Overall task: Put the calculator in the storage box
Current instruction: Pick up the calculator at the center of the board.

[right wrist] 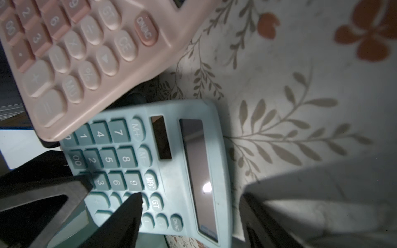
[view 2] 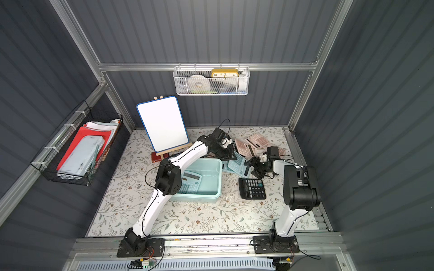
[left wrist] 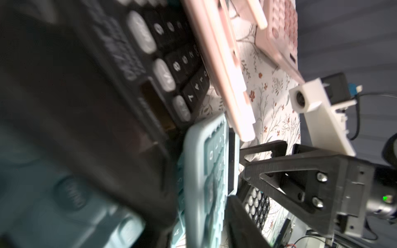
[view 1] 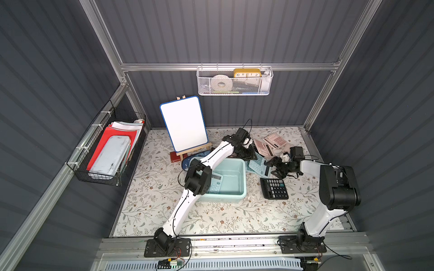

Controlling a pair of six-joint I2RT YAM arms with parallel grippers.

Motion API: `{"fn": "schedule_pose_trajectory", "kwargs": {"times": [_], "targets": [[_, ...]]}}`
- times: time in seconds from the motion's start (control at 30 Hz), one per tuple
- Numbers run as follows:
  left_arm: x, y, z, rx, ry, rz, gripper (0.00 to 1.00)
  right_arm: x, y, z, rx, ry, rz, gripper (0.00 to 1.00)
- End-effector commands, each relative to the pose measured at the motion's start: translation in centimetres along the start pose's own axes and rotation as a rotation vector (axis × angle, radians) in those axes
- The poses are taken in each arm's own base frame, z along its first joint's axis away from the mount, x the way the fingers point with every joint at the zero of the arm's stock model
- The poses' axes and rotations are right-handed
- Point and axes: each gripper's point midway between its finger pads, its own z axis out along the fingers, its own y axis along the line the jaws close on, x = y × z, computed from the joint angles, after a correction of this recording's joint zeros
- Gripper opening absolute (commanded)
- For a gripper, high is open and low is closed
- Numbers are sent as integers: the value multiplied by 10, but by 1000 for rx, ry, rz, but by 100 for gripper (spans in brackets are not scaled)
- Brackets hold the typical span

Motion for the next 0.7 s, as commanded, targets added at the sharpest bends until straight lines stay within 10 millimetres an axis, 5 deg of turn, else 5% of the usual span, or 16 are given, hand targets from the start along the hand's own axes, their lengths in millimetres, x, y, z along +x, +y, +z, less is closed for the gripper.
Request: {"fn": "schedule_pose_trajectory", "kwargs": {"times": [0.0, 0.17, 0.67], "targets": [[-6, -7, 2, 36, -13, 13, 34, 5, -5, 4, -11, 18, 26, 76], [-8, -14, -5, 39, -28, 14, 17, 5, -1, 1, -29, 19, 24, 75], [-23, -65, -71, 82, -144, 41, 1, 2, 41, -60, -185, -88, -24, 82]]}}
